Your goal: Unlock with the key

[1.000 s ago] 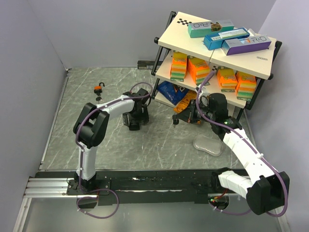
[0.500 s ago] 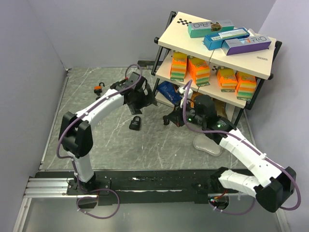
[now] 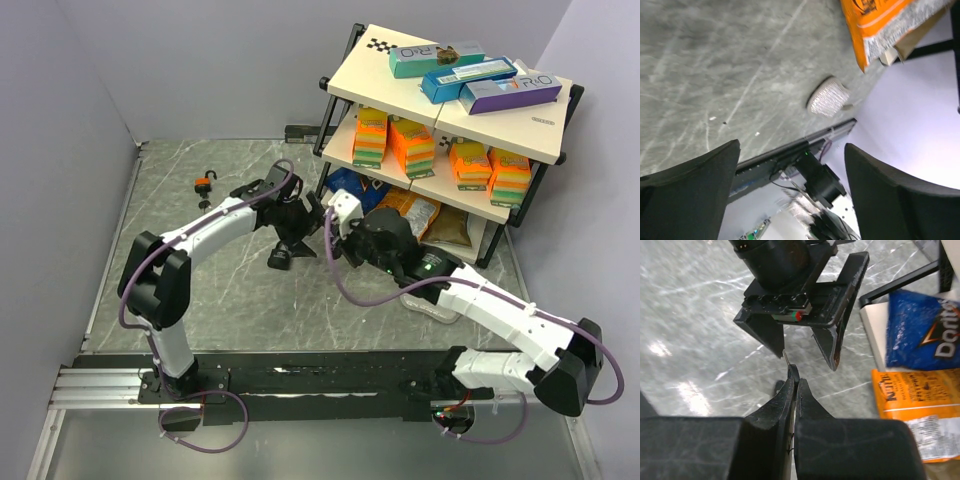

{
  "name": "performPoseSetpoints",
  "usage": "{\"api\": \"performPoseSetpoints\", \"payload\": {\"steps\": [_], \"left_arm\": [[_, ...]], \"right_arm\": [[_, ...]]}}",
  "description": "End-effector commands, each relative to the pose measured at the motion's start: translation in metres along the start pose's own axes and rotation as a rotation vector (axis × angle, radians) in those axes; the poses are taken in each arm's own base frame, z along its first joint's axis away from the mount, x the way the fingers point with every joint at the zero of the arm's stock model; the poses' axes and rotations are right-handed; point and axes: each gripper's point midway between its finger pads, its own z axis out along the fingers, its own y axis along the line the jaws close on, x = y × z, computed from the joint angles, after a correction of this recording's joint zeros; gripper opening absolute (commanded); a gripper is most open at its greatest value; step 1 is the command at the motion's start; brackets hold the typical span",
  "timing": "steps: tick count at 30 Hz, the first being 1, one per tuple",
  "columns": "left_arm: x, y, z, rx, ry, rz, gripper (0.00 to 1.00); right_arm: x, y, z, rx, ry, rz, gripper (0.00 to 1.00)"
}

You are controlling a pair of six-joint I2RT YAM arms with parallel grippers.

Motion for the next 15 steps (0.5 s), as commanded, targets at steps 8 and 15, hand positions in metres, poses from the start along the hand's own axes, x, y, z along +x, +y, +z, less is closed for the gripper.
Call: {"api": "performPoseSetpoints", "payload": {"steps": [8,15], "left_arm": [[0.024,-0.030,-0.025,0.124,0.065,0.013,0.62],[0.032,-0.021,-0.022,0.112,0.086,0.015,0.35]], "right_arm": [[-0.030,-0.005,0.010,0.130,-0.047,-0.260,0.00],[-0.027,-0.001,0.017,0.145,-0.028,-0.334,0.00]]}}
